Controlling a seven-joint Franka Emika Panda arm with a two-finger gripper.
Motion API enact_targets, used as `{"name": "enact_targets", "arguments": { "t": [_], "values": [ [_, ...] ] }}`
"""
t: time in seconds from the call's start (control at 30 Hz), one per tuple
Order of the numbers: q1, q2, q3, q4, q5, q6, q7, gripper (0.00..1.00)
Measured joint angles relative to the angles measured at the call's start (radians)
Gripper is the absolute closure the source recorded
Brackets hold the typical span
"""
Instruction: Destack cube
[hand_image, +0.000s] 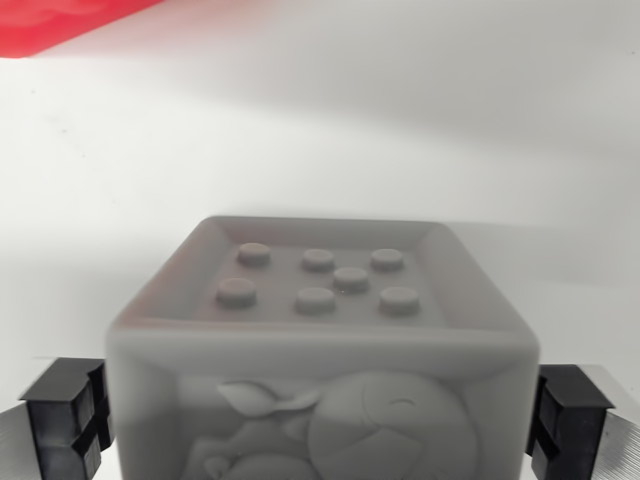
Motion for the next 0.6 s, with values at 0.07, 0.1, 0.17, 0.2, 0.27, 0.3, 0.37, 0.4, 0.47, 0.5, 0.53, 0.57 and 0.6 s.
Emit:
{"name": "enact_targets", "arguments": {
  "t": [0.07,0.1,0.17,0.2,0.27,0.3,0.37,0.4,0.47,0.5,0.53,0.57,0.6],
  "values": [
    [0.000,-0.003,0.000,-0.001,0.000,-0.002,0.000,0.00],
    [0.000,-0.008,0.000,-0.002,0.000,-0.004,0.000,0.00],
    [0.000,-0.018,0.000,-0.005,0.000,-0.010,0.000,0.00],
    [0.000,-0.020,0.000,-0.005,0.000,-0.012,0.000,0.00],
    [0.000,-0.031,0.000,-0.008,0.000,-0.020,0.000,0.00],
    [0.000,-0.037,0.000,-0.009,0.000,-0.024,0.000,0.00],
    [0.000,-0.049,0.000,-0.013,0.000,-0.033,0.000,0.00],
    [0.000,-0.052,0.000,-0.014,0.000,-0.035,0.000,0.00],
    [0.000,-0.066,0.001,-0.018,0.000,-0.044,0.000,0.00],
    [-0.001,-0.073,0.001,-0.020,0.001,-0.049,0.000,0.00],
    [-0.001,-0.081,0.001,-0.022,0.001,-0.055,0.000,0.00],
    [-0.001,-0.089,0.001,-0.023,0.001,-0.061,0.000,0.00],
    [-0.001,-0.097,0.002,-0.026,0.001,-0.068,0.000,0.00]
  ]
}}
